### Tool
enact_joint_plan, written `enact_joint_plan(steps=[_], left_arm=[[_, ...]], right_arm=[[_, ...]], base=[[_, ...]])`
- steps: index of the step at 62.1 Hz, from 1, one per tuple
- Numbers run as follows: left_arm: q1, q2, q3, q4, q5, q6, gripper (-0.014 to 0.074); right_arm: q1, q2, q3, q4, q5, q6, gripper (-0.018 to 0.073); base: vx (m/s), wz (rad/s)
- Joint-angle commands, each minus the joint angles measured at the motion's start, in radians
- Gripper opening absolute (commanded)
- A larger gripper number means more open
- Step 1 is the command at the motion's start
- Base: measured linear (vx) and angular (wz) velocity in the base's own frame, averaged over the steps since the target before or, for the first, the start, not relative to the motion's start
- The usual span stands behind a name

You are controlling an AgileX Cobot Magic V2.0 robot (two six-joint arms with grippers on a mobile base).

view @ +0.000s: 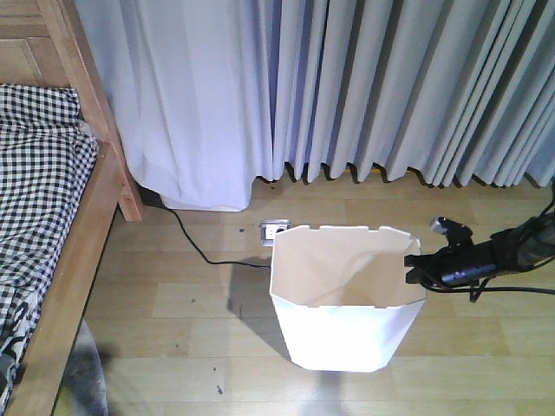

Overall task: Move trash bin to bedside with robot
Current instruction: 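Lower the held bin to the floor near the bed with the right gripper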

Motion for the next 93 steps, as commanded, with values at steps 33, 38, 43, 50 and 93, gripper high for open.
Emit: enact_joint_plan(steps=[33,38,43,50,93], left_arm=[[0.0,-0.014,0.012,-0.003,-0.083,-0.01,-0.0006],[0.0,-0.014,0.012,-0.003,-0.083,-0.01,-0.0006],[0.0,-0.014,0.012,-0.003,-0.083,-0.01,-0.0006],[0.0,-0.014,0.012,-0.003,-0.083,-0.01,-0.0006],[0.0,-0.014,0.012,-0.003,-0.083,-0.01,-0.0006]], right_arm=[[0.001,0.132,-0.323,-0.058,0.229,0.125,-0.0003],[0.004,0.163,-0.375,-0.105,0.229,0.175,-0.0002],[0.021,0.189,-0.427,-0.162,0.235,0.205,0.0],[0.055,0.225,-0.495,-0.209,0.238,0.256,0.0003],[0.069,0.297,-0.573,-0.182,0.193,0.339,0.0206]], base=[[0.0,0.0],[0.0,0.0],[0.0,0.0],[0.0,0.0],[0.0,0.0]])
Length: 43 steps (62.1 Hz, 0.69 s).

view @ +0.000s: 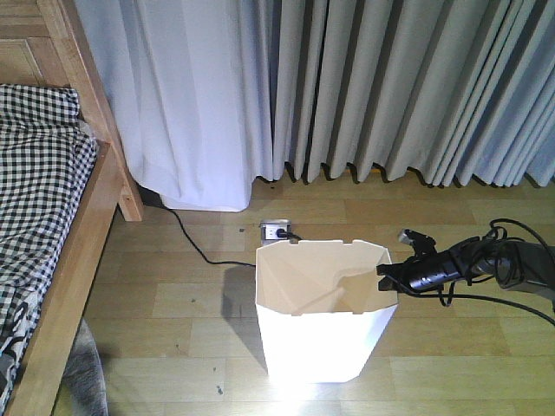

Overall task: Move trash bin to bedside with robot
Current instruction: 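Lower the held bin to the floor near the bed with the right gripper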

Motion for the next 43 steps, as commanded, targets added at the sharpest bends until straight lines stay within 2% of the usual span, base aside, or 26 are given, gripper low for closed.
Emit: enact_joint_plan(steps=[1,16,29,35,43], left_arm=[[0.0,-0.014,0.012,-0.003,-0.083,-0.01,-0.0006],[0.0,-0.014,0.012,-0.003,-0.083,-0.01,-0.0006],[0.0,-0.014,0.012,-0.003,-0.083,-0.01,-0.0006],[0.0,-0.014,0.012,-0.003,-0.083,-0.01,-0.0006],[0.0,-0.014,0.012,-0.003,-0.083,-0.01,-0.0006]], right_arm=[[-0.006,-0.071,-0.027,0.08,0.088,0.003,0.0216],[-0.007,-0.071,-0.027,0.068,0.094,0.008,0.039],[-0.007,-0.071,-0.027,0.029,0.097,0.016,0.0436],[-0.007,-0.071,-0.027,-0.024,0.078,0.071,0.0442],[-0.007,-0.075,-0.027,-0.173,0.042,0.195,0.0453]], base=[[0.0,0.0],[0.0,0.0],[0.0,0.0],[0.0,0.0],[0.0,0.0]])
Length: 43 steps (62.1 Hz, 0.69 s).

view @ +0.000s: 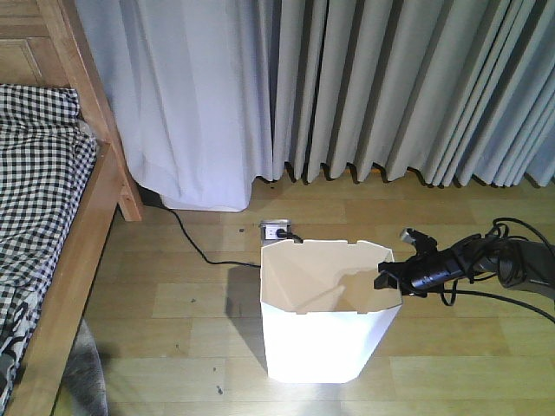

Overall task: Move trash bin to bedside with robot
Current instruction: 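Lower the held bin to the floor near the bed with the right gripper, then open the right gripper and lift it away from the bin rim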

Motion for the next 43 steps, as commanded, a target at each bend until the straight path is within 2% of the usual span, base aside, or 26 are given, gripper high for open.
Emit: enact_joint_plan(steps=[1,6,12,27,43], left_arm=[[0.0,-0.014,0.012,-0.003,-0.083,-0.01,-0.0006],[0.0,-0.014,0.012,-0.003,-0.083,-0.01,-0.0006],[0.0,-0.014,0.012,-0.003,-0.083,-0.01,-0.0006],[0.0,-0.014,0.012,-0.003,-0.083,-0.01,-0.0006],[0.0,-0.014,0.012,-0.003,-0.083,-0.01,-0.0006]], right_arm=[[-0.001,-0.073,-0.019,-0.099,0.003,0.086,0.0453],[-0.001,-0.082,-0.019,-0.174,-0.001,0.141,0.0453],[-0.001,-0.093,-0.018,-0.222,0.0,0.172,0.0453],[-0.001,-0.134,-0.017,-0.229,0.039,0.179,0.0448],[-0.002,-0.179,-0.014,-0.289,0.12,0.221,0.0448]], base=[[0.0,0.0],[0.0,0.0],[0.0,0.0],[0.0,0.0],[0.0,0.0]])
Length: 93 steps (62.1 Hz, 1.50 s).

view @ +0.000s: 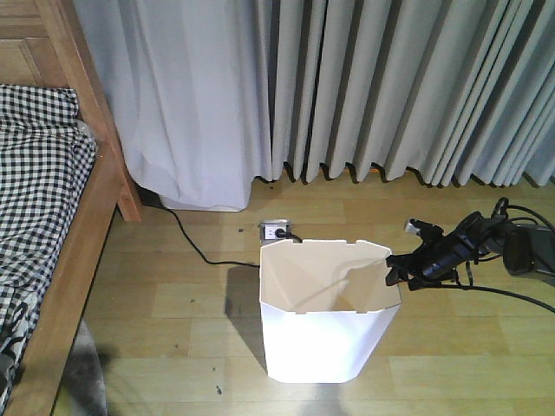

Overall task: Move trash bin to bedside with robot
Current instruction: 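Open the right gripper and lift it away from the bin rim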

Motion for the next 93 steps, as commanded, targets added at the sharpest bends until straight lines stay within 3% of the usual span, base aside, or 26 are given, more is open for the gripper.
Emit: enact_joint_plan(steps=[1,24,46,51,57,65,71,76,84,93], left_arm=[[0.0,-0.014,0.012,-0.003,-0.083,-0.01,-0.0006],[0.0,-0.014,0.012,-0.003,-0.083,-0.01,-0.0006],[0.0,-0.014,0.012,-0.003,-0.083,-0.01,-0.0006],[0.0,-0.014,0.012,-0.003,-0.083,-0.01,-0.0006],[0.0,-0.014,0.012,-0.003,-0.083,-0.01,-0.0006],[0.0,-0.014,0.012,-0.003,-0.083,-0.01,-0.0006],[0.0,-0.014,0.012,-0.003,-0.083,-0.01,-0.0006],[0.0,-0.014,0.012,-0.003,-0.083,-0.01,-0.0006],[0.0,-0.014,0.012,-0.003,-0.083,-0.01,-0.0006],[0.0,-0.014,0.012,-0.003,-0.083,-0.01,-0.0006]], right_arm=[[-0.004,-0.091,-0.014,-0.02,0.058,0.025,0.0448],[-0.071,-0.162,-0.014,-0.056,0.241,0.044,0.0423],[-0.072,-0.195,-0.014,-0.091,0.424,0.092,0.0413],[-0.072,-0.195,-0.014,-0.091,0.52,0.054,0.0413],[-0.072,-0.191,-0.018,-0.068,0.53,0.016,0.0413],[-0.074,-0.205,-0.02,-0.086,0.435,0.098,0.0413],[-0.073,-0.26,0.062,-0.183,0.32,0.179,0.0413],[-0.073,-0.353,0.196,-0.285,0.137,0.266,0.0413],[-0.071,-0.568,0.493,-0.329,-0.155,0.246,0.0413],[-0.071,-0.806,0.755,-0.333,-0.355,0.189,0.0413]], base=[[0.0,0.0],[0.0,0.0],[0.0,-0.01],[0.0,0.0],[0.0,0.0],[0.0,0.0],[0.0,0.0],[0.0,0.0],[0.0,0.0],[0.0,0.0]])
